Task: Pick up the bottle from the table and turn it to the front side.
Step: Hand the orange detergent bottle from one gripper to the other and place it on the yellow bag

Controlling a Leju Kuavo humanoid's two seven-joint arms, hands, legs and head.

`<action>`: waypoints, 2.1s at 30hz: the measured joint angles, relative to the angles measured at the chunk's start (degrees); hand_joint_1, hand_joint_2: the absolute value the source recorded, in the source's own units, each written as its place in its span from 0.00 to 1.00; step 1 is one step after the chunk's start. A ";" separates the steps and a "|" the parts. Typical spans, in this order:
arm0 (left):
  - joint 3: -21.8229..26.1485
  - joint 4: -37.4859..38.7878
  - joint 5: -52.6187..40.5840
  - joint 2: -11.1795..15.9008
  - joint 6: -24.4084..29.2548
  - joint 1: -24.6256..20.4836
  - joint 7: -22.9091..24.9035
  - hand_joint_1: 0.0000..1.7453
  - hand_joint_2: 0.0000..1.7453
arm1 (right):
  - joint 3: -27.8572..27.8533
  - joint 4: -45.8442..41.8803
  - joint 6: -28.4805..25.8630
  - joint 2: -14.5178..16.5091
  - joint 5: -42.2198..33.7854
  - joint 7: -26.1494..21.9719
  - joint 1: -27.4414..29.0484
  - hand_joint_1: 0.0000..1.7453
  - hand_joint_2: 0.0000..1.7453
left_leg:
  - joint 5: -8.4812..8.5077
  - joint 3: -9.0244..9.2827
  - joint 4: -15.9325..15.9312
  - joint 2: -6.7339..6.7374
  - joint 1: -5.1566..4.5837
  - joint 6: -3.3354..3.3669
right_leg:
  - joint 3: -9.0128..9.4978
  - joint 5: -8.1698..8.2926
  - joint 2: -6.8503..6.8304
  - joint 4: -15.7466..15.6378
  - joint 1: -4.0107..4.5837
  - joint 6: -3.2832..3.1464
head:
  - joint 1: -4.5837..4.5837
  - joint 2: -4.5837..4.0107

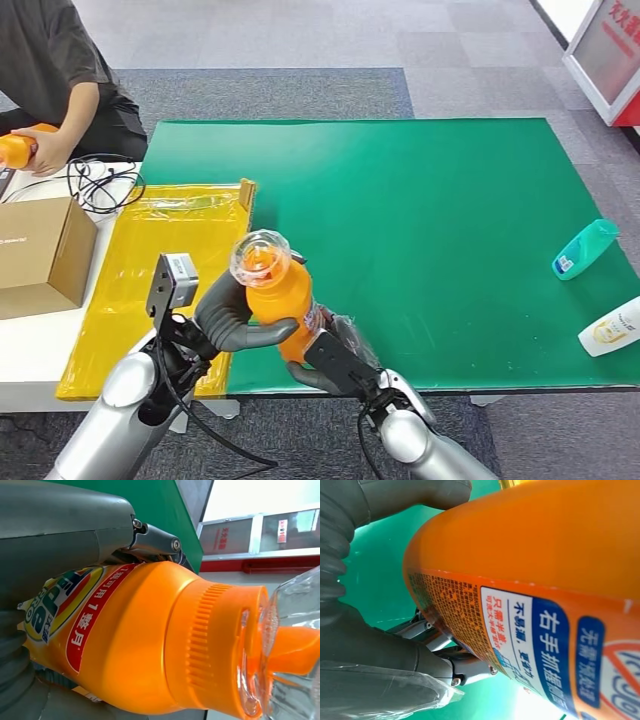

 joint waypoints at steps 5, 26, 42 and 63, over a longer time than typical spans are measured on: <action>0.01 0.00 -0.15 0.00 0.22 0.09 0.00 1.00 1.00 | 0.07 -0.02 -0.48 0.00 0.17 -0.09 0.01 0.00 1.00 | 0.00 0.00 0.00 0.00 0.00 0.00 | 0.00 0.00 0.00 0.00 0.00 0.00 | 0.01 0.00; 3.40 -5.42 -13.67 9.13 0.45 -3.35 4.73 1.00 1.00 | -4.55 -7.60 -0.21 -1.75 -0.88 -0.73 6.52 0.00 1.00 | 0.04 0.02 0.00 0.00 0.01 -0.04 | -0.01 0.00 0.00 0.00 0.02 -0.01 | 0.00 0.00; -4.33 1.24 -32.66 22.93 -7.03 -22.16 11.79 1.00 1.00 | -12.03 -11.13 4.01 -2.03 -0.19 -0.49 12.18 0.00 1.00 | 0.09 0.02 0.00 0.01 0.01 -0.12 | -0.03 0.03 0.04 0.01 0.03 -0.04 | 0.00 0.00; -12.35 13.01 -40.59 20.95 -5.42 -19.14 12.35 1.00 1.00 | -11.92 -11.57 5.25 -1.97 -0.35 1.74 12.08 0.00 1.00 | 0.08 -0.01 0.00 0.02 0.01 -0.12 | -0.04 0.03 0.03 0.01 0.03 -0.03 | 0.01 0.00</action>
